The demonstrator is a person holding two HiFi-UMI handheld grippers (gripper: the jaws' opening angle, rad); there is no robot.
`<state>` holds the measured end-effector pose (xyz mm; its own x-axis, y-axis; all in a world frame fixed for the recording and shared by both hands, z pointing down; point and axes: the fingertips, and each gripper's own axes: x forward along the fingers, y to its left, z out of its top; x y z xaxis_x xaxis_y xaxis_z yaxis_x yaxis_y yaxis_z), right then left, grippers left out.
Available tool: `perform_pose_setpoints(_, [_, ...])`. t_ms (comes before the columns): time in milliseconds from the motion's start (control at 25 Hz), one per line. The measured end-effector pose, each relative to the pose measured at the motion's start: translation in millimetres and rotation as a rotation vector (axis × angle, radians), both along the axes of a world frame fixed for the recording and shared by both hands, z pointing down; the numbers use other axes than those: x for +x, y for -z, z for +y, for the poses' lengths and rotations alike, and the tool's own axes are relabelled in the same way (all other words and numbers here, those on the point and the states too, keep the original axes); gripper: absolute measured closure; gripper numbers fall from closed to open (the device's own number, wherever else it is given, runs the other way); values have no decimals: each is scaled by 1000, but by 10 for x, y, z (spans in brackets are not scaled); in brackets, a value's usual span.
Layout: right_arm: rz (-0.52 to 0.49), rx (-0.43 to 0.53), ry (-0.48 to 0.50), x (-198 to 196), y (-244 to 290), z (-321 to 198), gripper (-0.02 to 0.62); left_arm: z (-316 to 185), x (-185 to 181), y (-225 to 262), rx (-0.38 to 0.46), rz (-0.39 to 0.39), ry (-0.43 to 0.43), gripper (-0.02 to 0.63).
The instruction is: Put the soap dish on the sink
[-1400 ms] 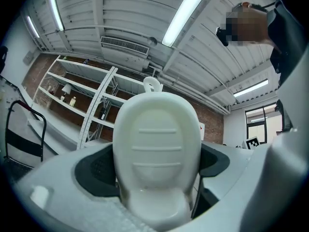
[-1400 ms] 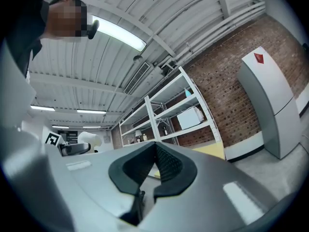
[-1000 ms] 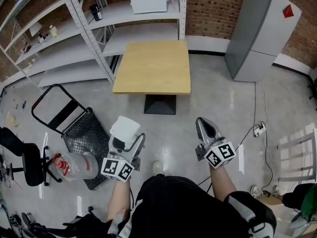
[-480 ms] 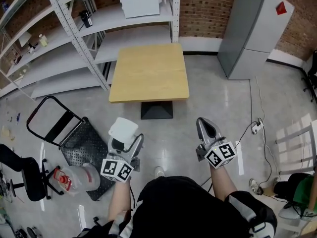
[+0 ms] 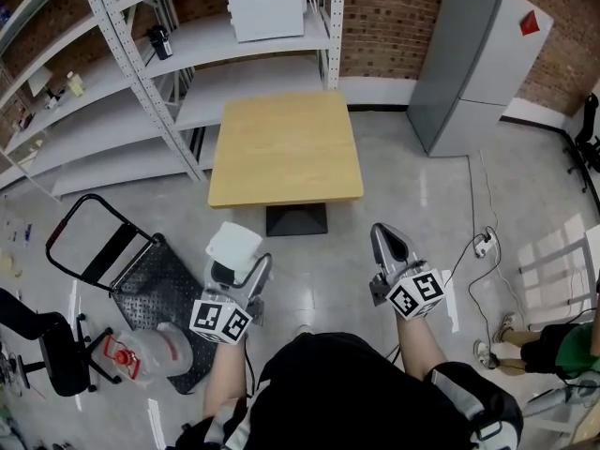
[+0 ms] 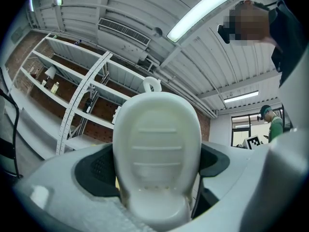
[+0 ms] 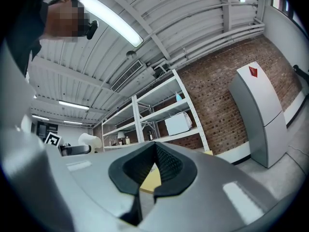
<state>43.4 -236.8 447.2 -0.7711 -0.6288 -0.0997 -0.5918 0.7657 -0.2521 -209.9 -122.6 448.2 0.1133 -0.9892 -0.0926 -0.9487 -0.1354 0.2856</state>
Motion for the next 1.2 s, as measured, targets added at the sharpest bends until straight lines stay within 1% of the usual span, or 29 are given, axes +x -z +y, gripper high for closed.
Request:
perform_pose_setpoints(280, [13, 15, -30, -160, -6, -18, 589, -102, -249, -20, 10, 7, -18, 143])
perform_pose_setpoints(560, [37, 7, -72, -120, -58, -113, 589, -284, -313, -150, 3, 35, -46, 143])
perform_pose_setpoints(720, [36, -5, -69, -179, -93, -229, 589, -404, -337, -190, -11, 38, -52, 143])
perform_pose_setpoints(880, [26, -19, -52, -225, -155, -428, 589, -570, -319, -194, -39, 25, -42, 143])
perform_pose_setpoints(1000, [10, -21, -38, -271, -148, -664, 589, -743, -322, -164, -44, 9, -34, 141])
perform_pose_setpoints(1200, [-9, -14, -6, -357, -115, -1103, 589, -1060, -399, -129, -29, -17, -1, 143])
